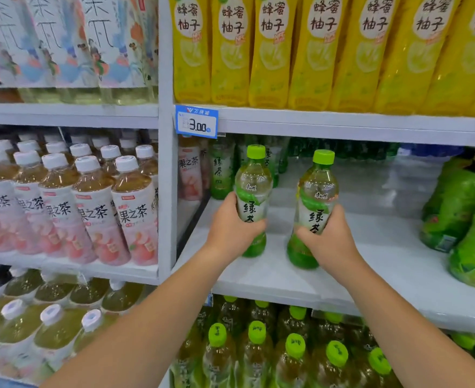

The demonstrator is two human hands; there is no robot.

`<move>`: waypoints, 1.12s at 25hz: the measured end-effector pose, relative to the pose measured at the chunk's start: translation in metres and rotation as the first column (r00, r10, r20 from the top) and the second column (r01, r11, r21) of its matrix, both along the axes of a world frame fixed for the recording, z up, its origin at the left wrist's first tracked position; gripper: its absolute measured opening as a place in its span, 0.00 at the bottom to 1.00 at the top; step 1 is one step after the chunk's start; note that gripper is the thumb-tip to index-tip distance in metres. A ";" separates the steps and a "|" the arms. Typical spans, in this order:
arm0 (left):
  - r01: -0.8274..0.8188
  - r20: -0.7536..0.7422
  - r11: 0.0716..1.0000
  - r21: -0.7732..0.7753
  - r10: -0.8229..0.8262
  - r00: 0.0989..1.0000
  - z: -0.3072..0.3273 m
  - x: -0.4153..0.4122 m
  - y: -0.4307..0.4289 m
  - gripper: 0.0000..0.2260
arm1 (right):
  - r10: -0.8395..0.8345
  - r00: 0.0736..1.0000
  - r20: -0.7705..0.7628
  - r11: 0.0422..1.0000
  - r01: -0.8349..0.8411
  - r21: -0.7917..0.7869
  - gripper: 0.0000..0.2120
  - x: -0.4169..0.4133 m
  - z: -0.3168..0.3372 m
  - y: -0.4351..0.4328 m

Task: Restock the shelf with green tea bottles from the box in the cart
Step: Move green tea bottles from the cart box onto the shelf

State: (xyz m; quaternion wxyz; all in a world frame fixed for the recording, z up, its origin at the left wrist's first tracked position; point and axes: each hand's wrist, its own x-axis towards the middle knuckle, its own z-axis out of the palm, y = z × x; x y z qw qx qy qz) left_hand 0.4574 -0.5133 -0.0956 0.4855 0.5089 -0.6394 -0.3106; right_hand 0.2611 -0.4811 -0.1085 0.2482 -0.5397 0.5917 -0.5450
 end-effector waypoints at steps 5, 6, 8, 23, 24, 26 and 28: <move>0.133 0.154 0.990 0.035 -0.137 0.979 -0.021 0.019 -0.002 0.29 | 0.171 0.984 -0.055 0.983 -0.167 0.078 0.27 -0.015 -0.002 0.010; 0.123 0.203 0.991 0.058 -0.133 0.970 -0.025 0.023 -0.002 0.28 | 0.191 0.977 -0.091 0.978 -0.181 0.106 0.27 -0.020 -0.002 0.013; 0.082 0.257 0.995 0.058 -0.094 0.962 -0.033 0.027 -0.001 0.24 | 0.184 0.966 -0.185 0.979 -0.164 0.119 0.25 -0.028 -0.004 0.017; -0.123 0.188 0.992 0.012 0.119 0.975 -0.030 0.006 -0.104 0.16 | 0.146 0.987 0.068 0.987 -0.150 0.059 0.23 -0.014 -0.025 -0.126; -0.139 0.177 0.990 0.013 0.134 0.975 -0.031 0.004 -0.112 0.15 | 0.128 0.989 0.071 0.990 -0.132 0.050 0.22 -0.011 -0.026 -0.136; -0.162 0.144 0.987 0.014 0.158 0.977 -0.033 -0.001 -0.125 0.12 | 0.095 0.994 0.061 0.995 -0.097 0.037 0.21 -0.005 -0.026 -0.154; -0.192 0.120 0.981 0.017 0.189 0.975 -0.035 -0.007 -0.135 0.09 | 0.087 0.992 0.094 0.996 -0.089 0.012 0.21 0.001 -0.028 -0.170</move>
